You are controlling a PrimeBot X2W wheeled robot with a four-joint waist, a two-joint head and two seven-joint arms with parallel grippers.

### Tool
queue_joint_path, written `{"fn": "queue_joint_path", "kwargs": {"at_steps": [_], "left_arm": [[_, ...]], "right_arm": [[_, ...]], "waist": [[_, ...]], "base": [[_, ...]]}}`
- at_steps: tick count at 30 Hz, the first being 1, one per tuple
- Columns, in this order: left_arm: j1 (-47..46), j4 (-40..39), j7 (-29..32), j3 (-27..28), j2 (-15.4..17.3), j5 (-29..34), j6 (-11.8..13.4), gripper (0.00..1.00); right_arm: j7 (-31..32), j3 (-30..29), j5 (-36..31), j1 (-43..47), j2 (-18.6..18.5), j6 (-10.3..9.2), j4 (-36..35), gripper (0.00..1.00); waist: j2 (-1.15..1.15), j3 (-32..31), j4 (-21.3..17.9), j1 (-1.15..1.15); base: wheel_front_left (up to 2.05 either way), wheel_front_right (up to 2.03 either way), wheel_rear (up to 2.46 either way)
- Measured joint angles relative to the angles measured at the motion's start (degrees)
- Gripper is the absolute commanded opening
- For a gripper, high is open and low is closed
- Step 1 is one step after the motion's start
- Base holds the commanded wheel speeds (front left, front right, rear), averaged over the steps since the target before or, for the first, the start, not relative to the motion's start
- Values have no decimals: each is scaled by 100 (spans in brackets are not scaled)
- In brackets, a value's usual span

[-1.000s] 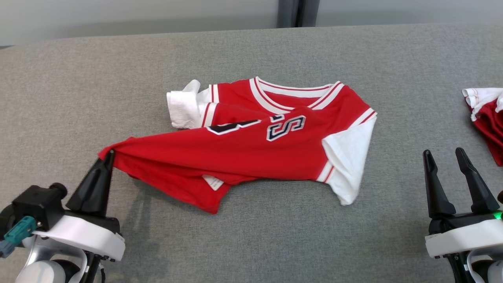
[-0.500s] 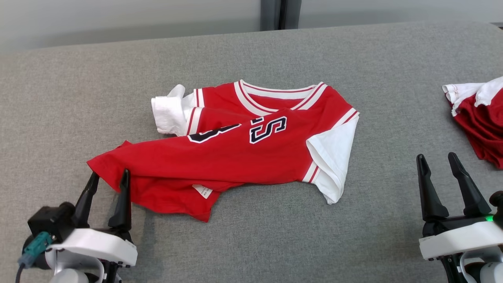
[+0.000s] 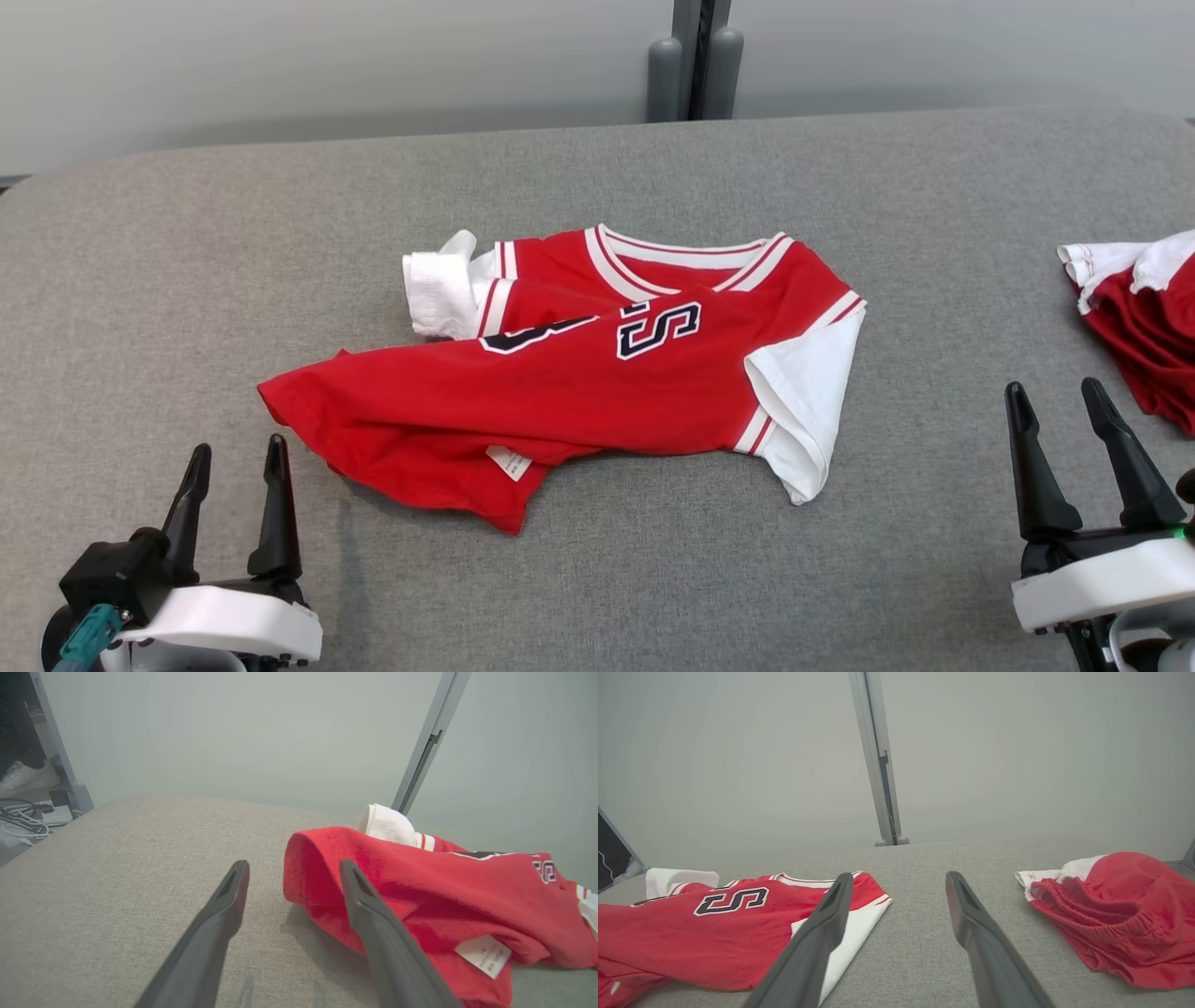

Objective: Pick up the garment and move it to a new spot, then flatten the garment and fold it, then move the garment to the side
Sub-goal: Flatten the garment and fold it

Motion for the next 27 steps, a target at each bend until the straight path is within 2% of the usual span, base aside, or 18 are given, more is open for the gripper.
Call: {"fn": "queue_joint_path", "kwargs": {"at_steps": [7,14,27], "left_arm": [[190,-434,-14,-116,-3,208,73,100],[439,-849,286,-287,45,350,242,100],[584,-1122,490,-374,77,354,379,100]], "right_arm": [[59,8,-96,108,-30,0,-30,100],[120,-47,-148,242,-52,0,-82,100],[171,-60,-155,324,-20,0,-182,100]], "waist": [[0,-240,26,0],[0,-402,9,0],[0,-417,57,0]], "base": [[0,0,0],[0,0,0],[0,0,0]]}}
